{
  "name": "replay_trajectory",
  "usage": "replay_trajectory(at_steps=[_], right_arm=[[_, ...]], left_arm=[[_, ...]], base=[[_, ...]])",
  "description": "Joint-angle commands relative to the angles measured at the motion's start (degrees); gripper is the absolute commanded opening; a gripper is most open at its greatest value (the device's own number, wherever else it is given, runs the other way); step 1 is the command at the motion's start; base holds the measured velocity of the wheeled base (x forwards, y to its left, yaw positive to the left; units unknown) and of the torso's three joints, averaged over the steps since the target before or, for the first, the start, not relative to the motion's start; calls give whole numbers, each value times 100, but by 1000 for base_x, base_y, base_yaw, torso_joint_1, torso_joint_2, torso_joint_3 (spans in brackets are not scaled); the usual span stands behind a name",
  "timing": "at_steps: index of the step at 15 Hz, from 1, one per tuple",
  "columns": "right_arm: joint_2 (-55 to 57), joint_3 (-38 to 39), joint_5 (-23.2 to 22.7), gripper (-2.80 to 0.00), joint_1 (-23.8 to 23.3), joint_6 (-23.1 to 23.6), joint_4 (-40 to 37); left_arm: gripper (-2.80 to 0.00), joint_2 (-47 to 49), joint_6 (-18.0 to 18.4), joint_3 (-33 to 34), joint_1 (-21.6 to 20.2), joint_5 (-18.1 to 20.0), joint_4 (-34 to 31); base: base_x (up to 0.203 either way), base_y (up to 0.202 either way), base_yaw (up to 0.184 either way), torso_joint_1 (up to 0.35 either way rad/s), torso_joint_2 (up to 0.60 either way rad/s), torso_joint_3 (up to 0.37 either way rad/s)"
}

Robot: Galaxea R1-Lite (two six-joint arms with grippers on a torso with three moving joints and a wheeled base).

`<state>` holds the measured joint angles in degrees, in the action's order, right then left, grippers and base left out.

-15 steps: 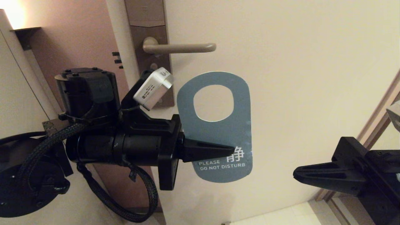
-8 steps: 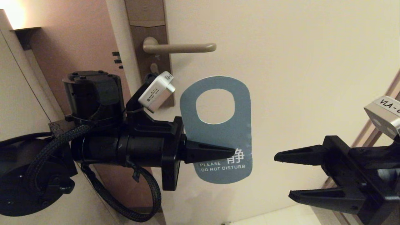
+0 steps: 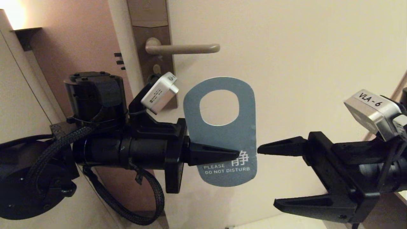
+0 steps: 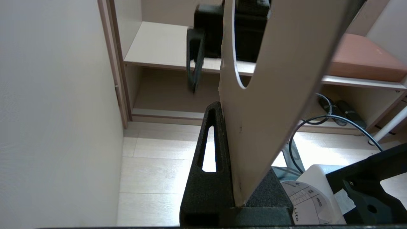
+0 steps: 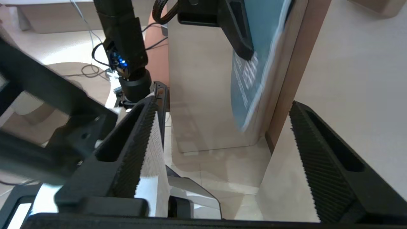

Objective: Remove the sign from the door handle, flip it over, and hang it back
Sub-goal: Hand it to the other hand

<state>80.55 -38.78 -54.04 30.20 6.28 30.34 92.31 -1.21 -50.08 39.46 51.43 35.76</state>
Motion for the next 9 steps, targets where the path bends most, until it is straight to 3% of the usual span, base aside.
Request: replay_trajectory(at_steps=[1, 9], right_arm=[[136, -70, 39, 0, 218, 5, 21], [553, -537, 79, 0, 615, 11, 24]], left_arm=[[-280, -2, -15, -2, -9, 25, 64], [-280, -2, -28, -11, -59, 8, 116]], base=[[0, 0, 0, 0, 0, 0], [0, 0, 0, 0, 0, 0]])
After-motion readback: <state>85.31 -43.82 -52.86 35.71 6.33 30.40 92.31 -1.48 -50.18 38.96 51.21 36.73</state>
